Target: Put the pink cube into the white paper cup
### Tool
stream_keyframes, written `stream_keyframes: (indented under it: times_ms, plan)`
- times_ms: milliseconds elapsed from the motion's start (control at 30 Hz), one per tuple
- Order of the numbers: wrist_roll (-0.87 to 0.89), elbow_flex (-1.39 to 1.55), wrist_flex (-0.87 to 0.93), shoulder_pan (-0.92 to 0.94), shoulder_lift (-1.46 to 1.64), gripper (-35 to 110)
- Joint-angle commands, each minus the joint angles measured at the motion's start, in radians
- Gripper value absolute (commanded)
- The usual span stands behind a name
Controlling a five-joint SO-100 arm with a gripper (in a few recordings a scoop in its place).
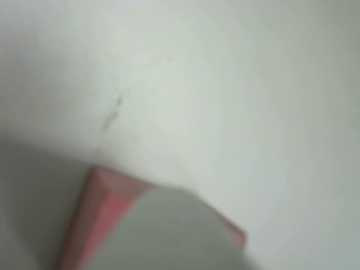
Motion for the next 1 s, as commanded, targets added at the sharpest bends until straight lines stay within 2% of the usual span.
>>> stream_keyframes:
  times_ms: [0,967]
  plan:
    - [-0.015,-0.092,0.017,0.008,0.048,33]
    - [-0.023,-0.209,0.074,0.008,-0.107,35]
